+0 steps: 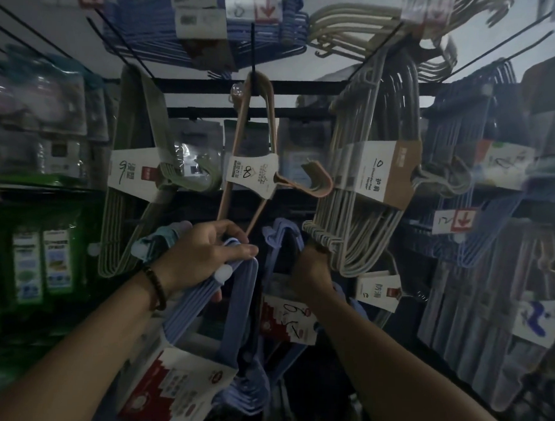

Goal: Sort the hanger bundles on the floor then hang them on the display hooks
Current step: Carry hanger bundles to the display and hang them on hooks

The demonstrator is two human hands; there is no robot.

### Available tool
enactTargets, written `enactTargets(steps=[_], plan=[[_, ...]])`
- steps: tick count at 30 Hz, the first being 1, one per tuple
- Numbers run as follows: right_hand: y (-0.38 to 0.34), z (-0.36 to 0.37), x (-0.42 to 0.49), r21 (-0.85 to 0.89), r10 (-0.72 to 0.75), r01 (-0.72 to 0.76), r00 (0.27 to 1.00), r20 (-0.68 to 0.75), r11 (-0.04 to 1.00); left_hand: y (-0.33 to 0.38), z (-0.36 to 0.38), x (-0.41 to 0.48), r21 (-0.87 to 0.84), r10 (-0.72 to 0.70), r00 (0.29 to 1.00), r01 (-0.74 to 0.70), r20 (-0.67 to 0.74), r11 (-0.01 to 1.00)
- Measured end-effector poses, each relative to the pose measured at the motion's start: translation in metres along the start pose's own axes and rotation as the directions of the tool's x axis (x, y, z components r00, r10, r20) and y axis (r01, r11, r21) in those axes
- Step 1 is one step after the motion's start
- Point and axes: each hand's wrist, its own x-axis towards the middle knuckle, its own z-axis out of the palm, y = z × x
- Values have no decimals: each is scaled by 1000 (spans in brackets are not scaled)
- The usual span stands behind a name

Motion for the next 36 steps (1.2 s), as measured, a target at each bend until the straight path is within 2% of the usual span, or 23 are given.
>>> enactTargets(steps=[2,4,7,9,12,15,16,18,19,21,23,25,27,30,32,33,35,36], plan=[[-1,5,10,-76,40,-38,999,23,996,3,0,-3,-42,-3,1000,3,-11,999],[-2,6,17,-270,57,-71,997,-58,960,4,1,-4,-93,-17,999,14,-35,996],[-5,3,19,-405,-47,15,996,-70,914,5,3,-5,-147,-48,997,39,-56,988],[0,5,18,-440,-45,15,997,-58,898,4,5,-4,-166,-44,996,30,-81,986],[-1,-1,-11,-553,-128,140,990,61,821,1,10,-1,-181,-24,990,-2,-139,983],[-6,-27,-58,-288,-152,204,969,192,936,0,15,4,-211,-14,979,-30,-202,977],[-7,-38,-77,-136,-188,203,976,114,970,-1,17,6,-226,-14,976,-36,-218,973],[2,-52,-111,38,-280,282,958,-62,959,0,22,8,-258,-15,972,-47,-233,965],[5,-59,-128,15,-363,366,927,-89,931,0,25,9,-274,-12,973,-53,-232,960],[11,-63,-147,11,-482,482,876,-14,876,3,34,11,-302,0,973,-71,-230,951],[9,-64,-157,57,-483,479,868,117,876,5,43,15,-301,37,969,-113,-244,947],[6,-62,-156,-64,-465,481,869,168,875,5,52,18,-315,83,963,-165,-257,935],[7,-57,-154,-164,-450,465,885,118,870,7,62,17,-407,69,971,-160,-228,900],[10,-57,-143,-152,-437,429,899,-24,890,15,72,15,-511,20,978,-126,-210,851],[12,-61,-137,-169,-421,406,905,-63,898,14,76,20,-443,9,963,-132,-268,887],[14,-62,-135,-187,-420,402,905,-67,896,10,76,22,-329,39,943,-153,-329,932],[17,-67,-130,-222,-434,407,896,-89,886,-1,74,19,-77,171,883,-226,-436,971],[19,-69,-127,-235,-435,403,895,-103,885,-7,73,14,-23,230,866,-267,-444,963]])
